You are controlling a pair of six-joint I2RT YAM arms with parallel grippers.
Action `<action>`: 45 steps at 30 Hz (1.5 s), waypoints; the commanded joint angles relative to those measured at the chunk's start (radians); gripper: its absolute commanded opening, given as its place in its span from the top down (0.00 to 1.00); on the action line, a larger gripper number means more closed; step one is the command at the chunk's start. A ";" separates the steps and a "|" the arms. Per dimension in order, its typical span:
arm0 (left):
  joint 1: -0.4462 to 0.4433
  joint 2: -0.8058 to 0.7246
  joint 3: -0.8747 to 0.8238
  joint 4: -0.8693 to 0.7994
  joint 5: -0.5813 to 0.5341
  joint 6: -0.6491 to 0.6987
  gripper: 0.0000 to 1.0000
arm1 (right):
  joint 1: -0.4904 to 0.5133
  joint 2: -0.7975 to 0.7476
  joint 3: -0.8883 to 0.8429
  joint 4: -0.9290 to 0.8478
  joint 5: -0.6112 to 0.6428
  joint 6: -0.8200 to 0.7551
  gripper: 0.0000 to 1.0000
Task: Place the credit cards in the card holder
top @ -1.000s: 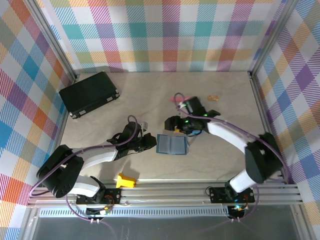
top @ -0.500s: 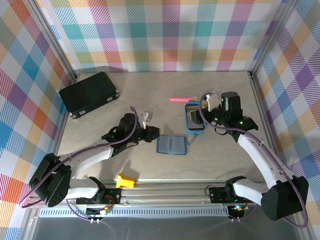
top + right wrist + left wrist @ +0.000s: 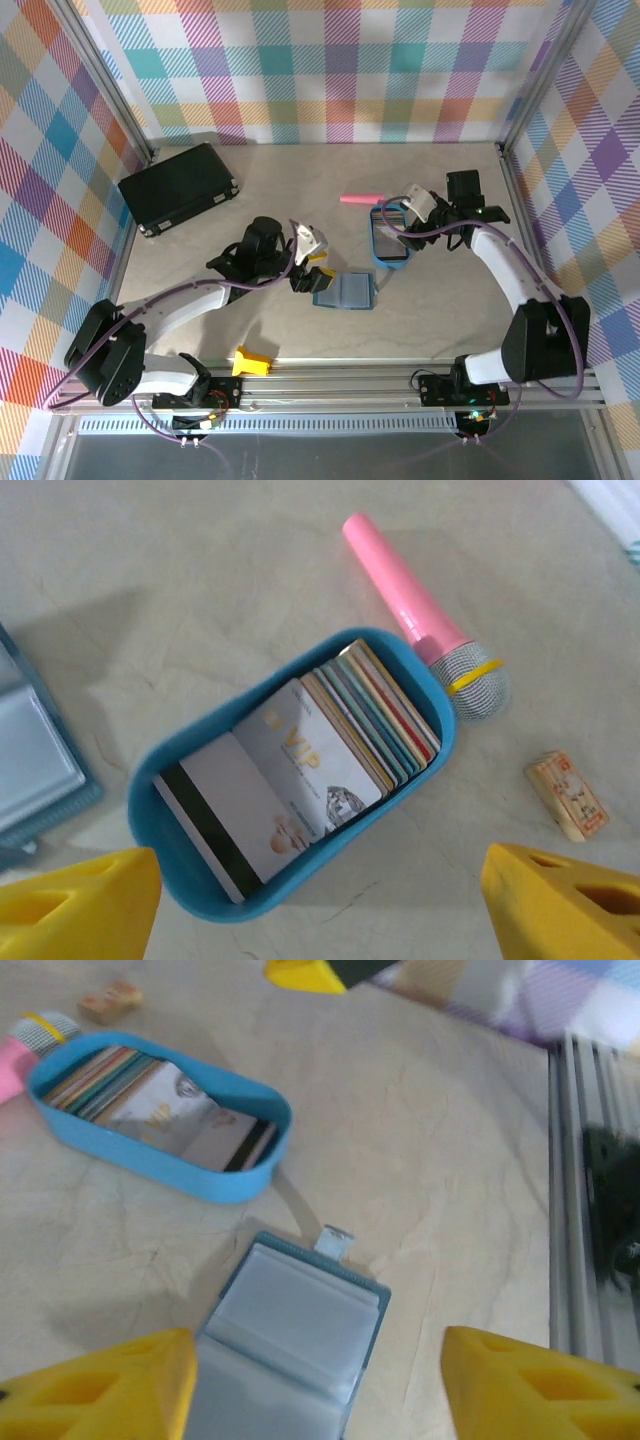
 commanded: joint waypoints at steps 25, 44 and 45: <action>0.019 0.125 -0.081 0.211 0.067 0.164 0.24 | 0.104 0.459 0.188 0.097 0.092 -0.591 0.15; 0.019 0.130 -0.083 0.200 0.060 0.177 0.23 | 0.111 0.507 0.198 0.114 0.127 -0.609 0.18; 0.019 0.131 -0.081 0.200 0.059 0.178 0.23 | 0.111 0.509 0.197 0.115 0.128 -0.605 0.18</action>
